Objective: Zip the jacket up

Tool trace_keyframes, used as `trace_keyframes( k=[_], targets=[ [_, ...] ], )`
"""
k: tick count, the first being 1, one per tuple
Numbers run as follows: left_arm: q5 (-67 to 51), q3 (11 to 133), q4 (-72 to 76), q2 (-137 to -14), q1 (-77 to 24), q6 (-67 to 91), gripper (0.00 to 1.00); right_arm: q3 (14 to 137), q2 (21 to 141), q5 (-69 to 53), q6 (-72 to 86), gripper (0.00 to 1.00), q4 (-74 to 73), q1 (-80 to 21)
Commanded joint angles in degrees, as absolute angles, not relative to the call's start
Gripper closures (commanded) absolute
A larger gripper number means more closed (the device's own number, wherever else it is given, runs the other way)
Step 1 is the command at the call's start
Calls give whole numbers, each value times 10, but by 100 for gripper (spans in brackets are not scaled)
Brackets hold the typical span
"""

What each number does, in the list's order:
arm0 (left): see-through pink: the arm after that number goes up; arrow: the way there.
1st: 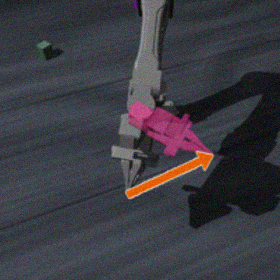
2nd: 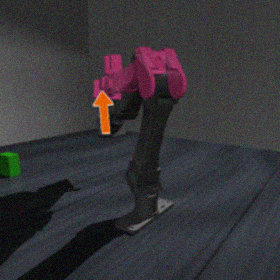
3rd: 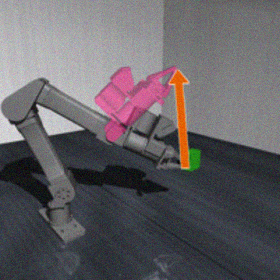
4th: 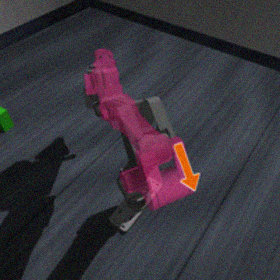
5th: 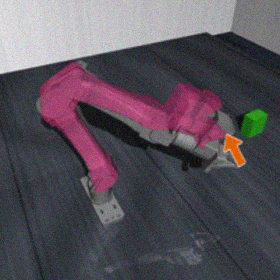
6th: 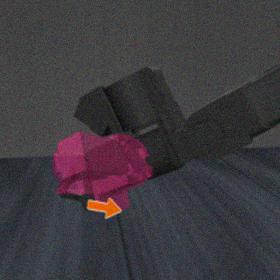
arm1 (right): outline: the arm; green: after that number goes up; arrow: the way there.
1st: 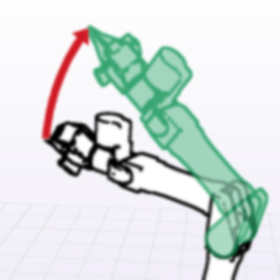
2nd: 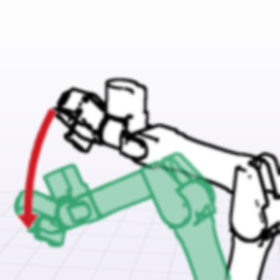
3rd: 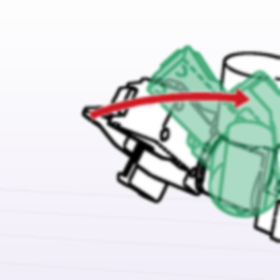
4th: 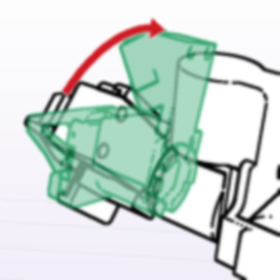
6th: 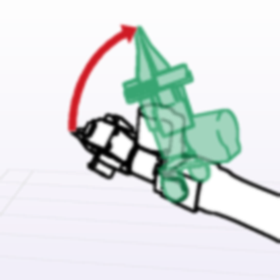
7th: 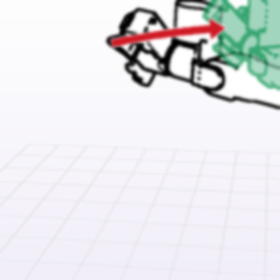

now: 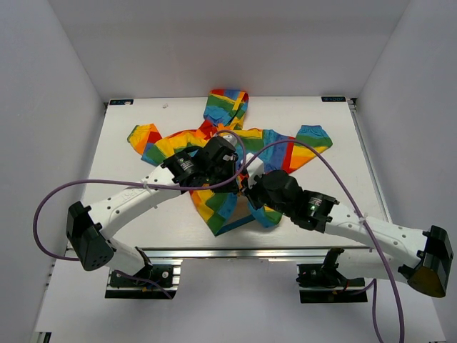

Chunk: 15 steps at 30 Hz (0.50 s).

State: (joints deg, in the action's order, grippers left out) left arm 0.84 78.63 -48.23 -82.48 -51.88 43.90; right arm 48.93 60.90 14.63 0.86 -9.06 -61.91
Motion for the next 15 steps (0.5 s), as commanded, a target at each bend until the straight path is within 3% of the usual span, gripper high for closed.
trace_keyframes(
  k=[1,10,15],
  targets=[
    [1,781,-466,-799,-519,431,100,501,624,142,3,94,-92,-622],
    [1,788,-471,-799,-519,424,100,502,641,140,-9,87,-110,-622],
    [0,786,-471,-800,-519,422,100,491,630,141,-4,76,-94,-622]
  ],
)
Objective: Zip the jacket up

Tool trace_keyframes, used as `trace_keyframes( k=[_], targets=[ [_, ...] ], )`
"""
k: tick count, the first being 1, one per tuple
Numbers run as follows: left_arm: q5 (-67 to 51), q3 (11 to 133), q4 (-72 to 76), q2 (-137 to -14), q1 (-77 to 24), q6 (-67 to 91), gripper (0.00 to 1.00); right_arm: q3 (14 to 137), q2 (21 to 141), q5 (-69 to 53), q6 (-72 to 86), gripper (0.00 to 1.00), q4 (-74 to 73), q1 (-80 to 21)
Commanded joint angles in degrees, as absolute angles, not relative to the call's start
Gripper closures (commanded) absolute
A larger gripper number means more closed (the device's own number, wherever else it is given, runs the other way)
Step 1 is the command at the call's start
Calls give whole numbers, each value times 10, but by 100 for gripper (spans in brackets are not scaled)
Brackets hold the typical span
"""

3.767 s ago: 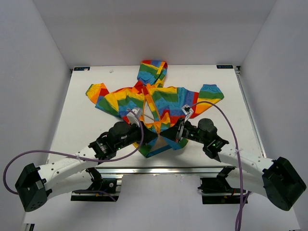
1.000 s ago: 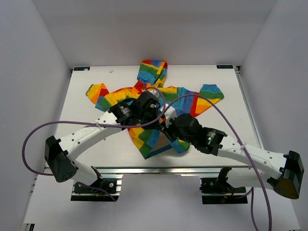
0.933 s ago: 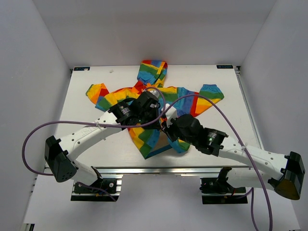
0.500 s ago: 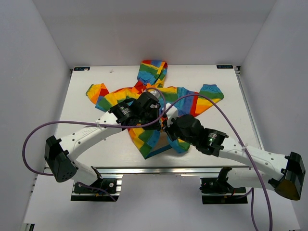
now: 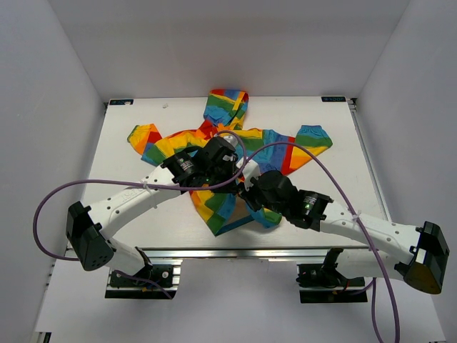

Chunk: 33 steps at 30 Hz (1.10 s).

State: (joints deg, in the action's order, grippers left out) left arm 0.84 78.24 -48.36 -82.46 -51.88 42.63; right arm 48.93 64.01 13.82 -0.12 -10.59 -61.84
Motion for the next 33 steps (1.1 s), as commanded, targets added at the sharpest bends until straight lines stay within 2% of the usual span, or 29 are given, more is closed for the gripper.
trace_keyframes(
  k=[1,7,10,14,24,29,33],
  targets=[
    [-1,786,-470,-801,-519,422,100,490,629,141,-5,76,-92,-621],
    [-28,782,-463,-799,-519,421,100,479,625,135,-5,79,-71,-622],
    [-28,781,-464,-799,-519,420,100,477,625,122,-7,85,-68,-622],
    [-33,779,-461,-797,-519,420,100,475,625,127,-4,100,-62,-622],
    [-33,764,-479,-799,-519,422,100,474,613,253,33,100,-36,-622],
    [-19,759,-488,-796,-519,424,100,487,623,243,33,100,-61,-621],
    [-27,751,-474,-784,-519,423,100,498,628,278,55,100,-76,-621]
  ],
)
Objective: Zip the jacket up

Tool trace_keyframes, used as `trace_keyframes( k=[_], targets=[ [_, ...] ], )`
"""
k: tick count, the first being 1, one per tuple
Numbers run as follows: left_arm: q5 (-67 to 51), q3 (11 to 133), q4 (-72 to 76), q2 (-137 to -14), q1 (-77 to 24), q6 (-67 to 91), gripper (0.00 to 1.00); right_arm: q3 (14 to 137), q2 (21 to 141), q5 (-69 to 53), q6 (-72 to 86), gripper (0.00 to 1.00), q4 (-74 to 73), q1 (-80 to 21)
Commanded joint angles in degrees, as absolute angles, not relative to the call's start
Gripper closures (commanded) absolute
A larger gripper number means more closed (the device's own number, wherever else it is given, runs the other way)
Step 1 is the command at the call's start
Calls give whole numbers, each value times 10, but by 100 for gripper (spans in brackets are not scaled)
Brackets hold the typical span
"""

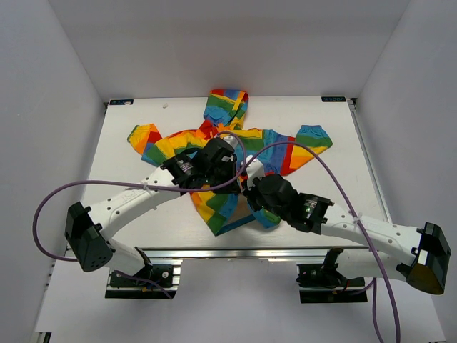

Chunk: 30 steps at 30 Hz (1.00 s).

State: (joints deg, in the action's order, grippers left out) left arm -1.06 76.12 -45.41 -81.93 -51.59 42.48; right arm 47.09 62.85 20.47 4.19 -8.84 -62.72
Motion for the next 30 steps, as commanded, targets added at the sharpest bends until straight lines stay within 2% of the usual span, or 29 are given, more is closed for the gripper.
trace_keyframes(
  k=[1,6,13,19,24,26,27,30],
  targets=[
    [-27,751,-476,-784,-519,423,100,501,628,285,62,100,-76,-620],
    [-37,725,-496,-785,-519,432,100,527,635,305,45,100,-54,-616],
    [-42,674,-526,-773,-519,448,100,626,704,333,47,100,-204,-606],
    [-62,642,-544,-767,-519,446,100,626,711,315,19,100,-189,-604],
    [-46,638,-549,-755,-519,444,100,683,730,155,-22,100,-266,-604],
    [-46,641,-527,-741,-519,430,85,687,743,109,-4,100,-303,-604],
    [-45,641,-497,-721,-519,425,68,686,747,93,2,100,-313,-604],
    [-47,641,-440,-692,-519,389,35,698,762,68,35,100,-353,-598]
  ],
)
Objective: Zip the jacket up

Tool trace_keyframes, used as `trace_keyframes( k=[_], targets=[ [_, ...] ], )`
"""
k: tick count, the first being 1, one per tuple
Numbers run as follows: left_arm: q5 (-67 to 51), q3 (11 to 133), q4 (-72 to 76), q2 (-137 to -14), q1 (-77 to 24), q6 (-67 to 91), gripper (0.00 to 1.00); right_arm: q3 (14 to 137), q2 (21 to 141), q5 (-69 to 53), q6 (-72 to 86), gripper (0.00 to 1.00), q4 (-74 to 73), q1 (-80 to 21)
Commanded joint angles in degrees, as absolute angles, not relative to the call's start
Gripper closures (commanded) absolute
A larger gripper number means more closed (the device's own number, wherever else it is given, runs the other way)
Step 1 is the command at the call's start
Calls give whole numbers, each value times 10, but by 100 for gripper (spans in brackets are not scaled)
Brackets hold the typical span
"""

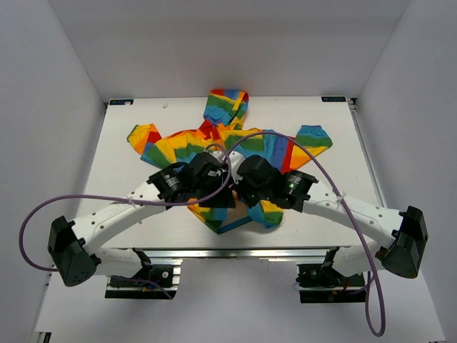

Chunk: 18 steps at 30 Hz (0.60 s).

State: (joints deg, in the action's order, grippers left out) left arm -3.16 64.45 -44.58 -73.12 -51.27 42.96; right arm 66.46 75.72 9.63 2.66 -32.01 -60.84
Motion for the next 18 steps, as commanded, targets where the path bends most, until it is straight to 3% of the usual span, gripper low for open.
trace_keyframes(
  k=[1,3,7,18],
  targets=[
    [-49,641,-431,-677,-519,373,20,706,765,64,46,100,-366,-595],
    [-54,641,-413,-665,-519,323,2,712,764,41,47,100,-371,-585],
    [16,646,-408,-637,-519,266,2,718,757,-35,49,100,-370,-543],
    [-59,620,-319,-572,-525,28,2,758,779,-256,36,100,-407,-427]
  ],
)
